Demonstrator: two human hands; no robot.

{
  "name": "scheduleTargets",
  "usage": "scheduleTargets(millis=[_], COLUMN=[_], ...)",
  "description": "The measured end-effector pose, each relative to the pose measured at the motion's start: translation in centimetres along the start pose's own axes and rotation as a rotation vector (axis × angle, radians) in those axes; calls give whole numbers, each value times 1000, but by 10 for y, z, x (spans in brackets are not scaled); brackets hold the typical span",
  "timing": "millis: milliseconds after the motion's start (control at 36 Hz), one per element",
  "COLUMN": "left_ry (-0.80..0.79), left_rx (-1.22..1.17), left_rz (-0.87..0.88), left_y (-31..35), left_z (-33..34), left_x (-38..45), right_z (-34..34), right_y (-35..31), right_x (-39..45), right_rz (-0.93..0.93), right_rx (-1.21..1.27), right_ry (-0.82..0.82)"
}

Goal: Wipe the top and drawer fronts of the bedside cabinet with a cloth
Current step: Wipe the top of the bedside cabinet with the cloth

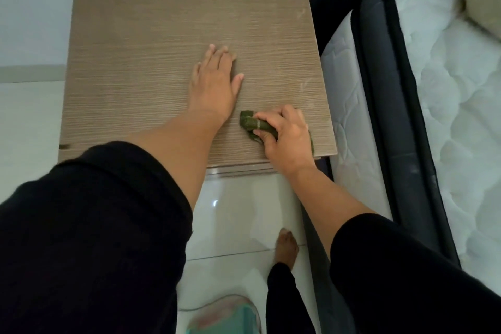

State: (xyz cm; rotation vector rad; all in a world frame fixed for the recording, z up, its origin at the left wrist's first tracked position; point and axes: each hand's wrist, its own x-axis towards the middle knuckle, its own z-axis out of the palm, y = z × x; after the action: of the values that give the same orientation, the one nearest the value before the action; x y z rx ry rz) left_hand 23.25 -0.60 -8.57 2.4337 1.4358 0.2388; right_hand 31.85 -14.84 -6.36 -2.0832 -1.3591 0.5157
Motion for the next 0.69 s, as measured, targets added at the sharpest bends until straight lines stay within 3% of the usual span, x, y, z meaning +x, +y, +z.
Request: scheduleTargets(millis=[222, 444, 694], left_ry=[-27, -24, 49], left_rx=[30, -5, -25], left_rz=[14, 43, 21], left_y=[6, 21, 24], left_z=[-2, -11, -26], left_x=[-19, -18, 16], right_z=[-3, -23, -63], right_y=[-3, -5, -8], right_x=[-45, -44, 35], right_rz=[6, -19, 87], right_rx=[-5, 34, 183], right_ry=[-56, -226, -30])
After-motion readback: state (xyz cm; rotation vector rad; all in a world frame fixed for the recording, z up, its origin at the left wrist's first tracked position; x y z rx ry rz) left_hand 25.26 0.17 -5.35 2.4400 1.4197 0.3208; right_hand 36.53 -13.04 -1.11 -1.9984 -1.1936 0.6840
